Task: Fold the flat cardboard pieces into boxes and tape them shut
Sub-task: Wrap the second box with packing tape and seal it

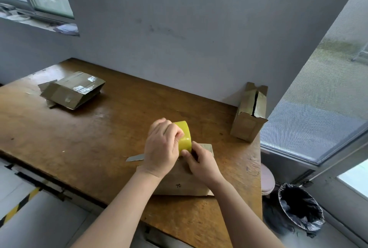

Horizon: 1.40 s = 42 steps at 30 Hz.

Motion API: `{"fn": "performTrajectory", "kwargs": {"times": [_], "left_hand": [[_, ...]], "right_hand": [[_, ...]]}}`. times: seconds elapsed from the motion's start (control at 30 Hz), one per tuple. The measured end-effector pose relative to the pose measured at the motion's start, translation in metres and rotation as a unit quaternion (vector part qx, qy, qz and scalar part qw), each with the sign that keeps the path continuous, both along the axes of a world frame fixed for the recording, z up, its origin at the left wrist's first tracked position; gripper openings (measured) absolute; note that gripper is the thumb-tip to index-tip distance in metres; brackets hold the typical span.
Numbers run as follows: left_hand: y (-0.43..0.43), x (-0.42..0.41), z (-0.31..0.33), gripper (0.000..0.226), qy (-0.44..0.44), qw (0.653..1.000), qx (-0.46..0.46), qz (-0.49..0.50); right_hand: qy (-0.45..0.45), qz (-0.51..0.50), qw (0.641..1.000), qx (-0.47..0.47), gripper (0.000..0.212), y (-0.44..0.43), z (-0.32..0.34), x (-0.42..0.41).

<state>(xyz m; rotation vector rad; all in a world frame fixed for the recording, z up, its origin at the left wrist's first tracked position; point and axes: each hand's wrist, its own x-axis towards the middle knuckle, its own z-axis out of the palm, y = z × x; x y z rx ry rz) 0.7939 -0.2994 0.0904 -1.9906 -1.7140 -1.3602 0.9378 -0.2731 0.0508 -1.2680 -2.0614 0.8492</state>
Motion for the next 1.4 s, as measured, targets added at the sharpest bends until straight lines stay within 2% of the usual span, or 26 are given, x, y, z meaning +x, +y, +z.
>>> {"fn": "performTrajectory", "kwargs": {"times": [0.13,0.2,0.3,0.33,0.4,0.53,0.6,0.67,0.73,0.8,0.83,0.9,1.03,1.07,1.13,1.2,1.23,1.3,1.4], "left_hand": [[0.0,-0.003,0.005,0.017,-0.09,0.995,-0.028,-0.02],[0.002,-0.008,0.008,0.011,-0.115,0.992,-0.04,-0.025],[0.003,-0.011,0.011,0.01,-0.119,0.99,-0.068,-0.036],[0.003,-0.011,0.011,0.011,-0.114,0.99,-0.075,-0.039],[0.002,-0.011,0.012,0.011,-0.111,0.989,-0.081,-0.048],[0.0,-0.014,0.014,0.007,-0.118,0.989,-0.054,-0.067],[-0.003,-0.012,0.012,0.024,-0.146,0.987,-0.037,-0.046],[-0.008,-0.012,0.001,0.047,-0.167,0.985,-0.035,0.0],[-0.013,-0.018,-0.015,0.047,-0.173,0.981,-0.078,0.045],[-0.017,-0.029,-0.034,0.027,-0.105,0.975,-0.184,0.069],[-0.02,-0.033,-0.044,0.019,-0.076,0.967,-0.234,0.067],[-0.024,-0.041,-0.061,0.019,-0.088,0.951,-0.293,0.049],[-0.021,-0.048,-0.074,0.026,-0.148,0.94,-0.3,0.063],[-0.02,-0.048,-0.075,0.026,-0.165,0.937,-0.299,0.072],[-0.019,-0.046,-0.077,0.025,-0.209,0.928,-0.299,0.079],[-0.021,-0.044,-0.081,0.024,-0.244,0.923,-0.291,0.062],[-0.023,-0.043,-0.083,0.023,-0.256,0.922,-0.286,0.054],[-0.028,-0.044,-0.086,0.02,-0.315,0.906,-0.28,0.035],[-0.033,-0.05,-0.084,0.014,-0.406,0.864,-0.295,-0.029]], "right_hand": [[0.014,-0.001,0.999,-0.037,0.021,0.002,0.006,-0.003],[0.058,-0.019,0.996,-0.067,0.014,0.002,0.011,-0.006],[0.162,-0.028,0.983,-0.079,0.054,0.001,0.019,-0.013],[0.192,-0.03,0.978,-0.069,0.06,0.0,0.022,-0.016],[0.223,-0.042,0.973,-0.037,0.055,0.0,0.027,-0.022],[0.216,-0.069,0.974,0.008,0.025,0.002,0.033,-0.028],[0.24,-0.089,0.967,-0.001,0.016,0.005,0.034,-0.031],[0.262,-0.123,0.957,-0.026,0.019,0.009,0.037,-0.034],[0.286,-0.151,0.945,-0.049,0.021,0.013,0.038,-0.034],[0.312,-0.157,0.936,-0.054,0.02,0.015,0.04,-0.031],[0.322,-0.156,0.932,-0.055,0.019,0.016,0.042,-0.031],[0.318,-0.157,0.934,-0.048,0.018,0.015,0.049,-0.031],[0.244,-0.125,0.961,0.023,0.017,0.016,0.071,-0.032],[0.197,-0.098,0.975,0.025,0.018,0.017,0.076,-0.032],[0.035,-0.026,0.999,0.007,0.018,0.018,0.082,-0.035],[-0.147,0.039,0.988,-0.009,0.014,0.018,0.078,-0.042],[-0.205,0.051,0.977,-0.013,0.014,0.017,0.075,-0.046],[-0.253,0.056,0.966,-0.013,0.017,0.017,0.072,-0.055],[-0.301,0.083,0.95,-0.017,0.019,0.021,0.074,-0.07]]}}
